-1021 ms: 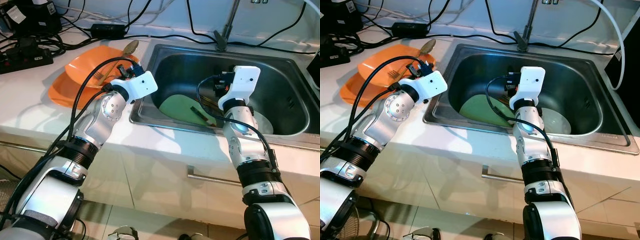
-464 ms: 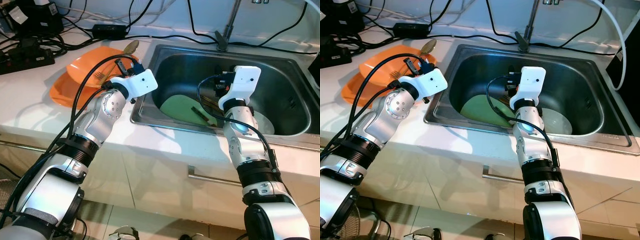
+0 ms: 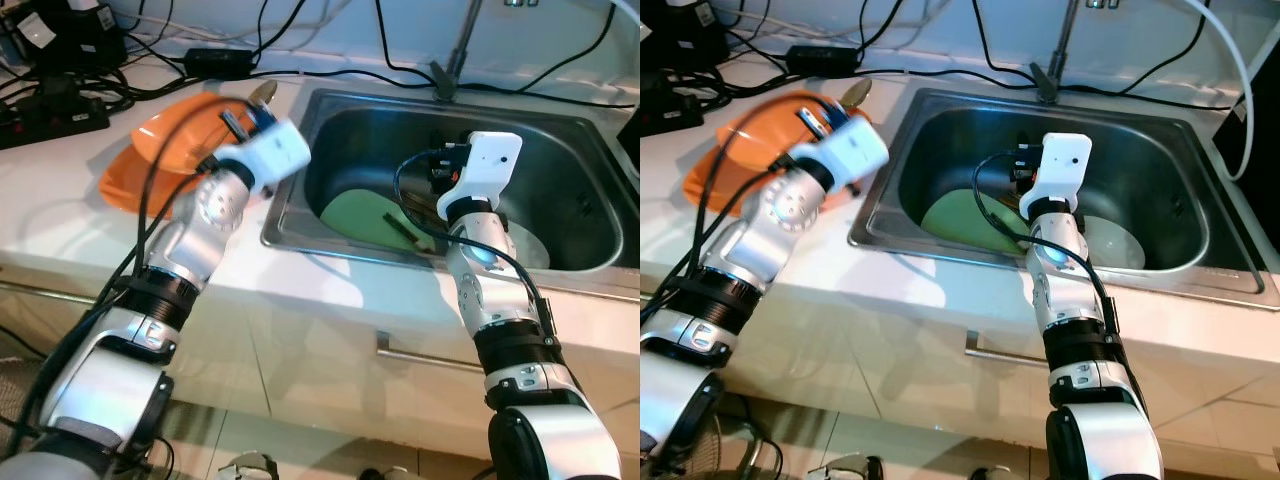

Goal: Kitchen organization

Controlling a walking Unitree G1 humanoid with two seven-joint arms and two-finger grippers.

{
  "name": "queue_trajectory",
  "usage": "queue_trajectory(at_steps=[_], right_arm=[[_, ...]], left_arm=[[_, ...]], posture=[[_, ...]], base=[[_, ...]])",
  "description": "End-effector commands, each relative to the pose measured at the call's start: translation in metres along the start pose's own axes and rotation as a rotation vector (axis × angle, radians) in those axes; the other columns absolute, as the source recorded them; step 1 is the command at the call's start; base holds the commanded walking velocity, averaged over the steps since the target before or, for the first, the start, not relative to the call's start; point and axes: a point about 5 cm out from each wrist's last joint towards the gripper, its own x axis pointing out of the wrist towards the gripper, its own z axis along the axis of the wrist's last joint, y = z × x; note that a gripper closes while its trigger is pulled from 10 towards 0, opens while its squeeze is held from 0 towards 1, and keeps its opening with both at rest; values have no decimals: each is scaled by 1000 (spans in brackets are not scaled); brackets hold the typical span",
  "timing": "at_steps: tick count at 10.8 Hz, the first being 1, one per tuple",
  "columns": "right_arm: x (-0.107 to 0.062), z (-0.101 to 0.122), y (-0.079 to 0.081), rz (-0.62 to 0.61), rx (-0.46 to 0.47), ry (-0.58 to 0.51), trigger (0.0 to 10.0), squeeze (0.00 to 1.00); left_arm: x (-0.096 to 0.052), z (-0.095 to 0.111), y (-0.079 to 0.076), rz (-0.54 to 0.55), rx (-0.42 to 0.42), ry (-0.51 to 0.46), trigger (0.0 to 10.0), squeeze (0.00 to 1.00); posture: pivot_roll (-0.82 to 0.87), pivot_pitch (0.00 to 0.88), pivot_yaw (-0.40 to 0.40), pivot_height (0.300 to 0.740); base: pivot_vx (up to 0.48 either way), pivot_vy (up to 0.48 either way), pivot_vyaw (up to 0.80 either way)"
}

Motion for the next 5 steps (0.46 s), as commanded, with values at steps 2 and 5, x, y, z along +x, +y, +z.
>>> queue_trajectory(at_steps=[2,5], right_arm=[[2,1,-2,-12,9,-6,10000,0],[3,2,0,-5,10,-6,10000,0]], left_arm=[[2,21,16,81,-237,-98,10000,0],[2,35,31,108,-400,-167,10000,0]], posture=[[48,45,-7,740],[50,36,-7,740]], base=[[0,0,0],[0,0,0]])
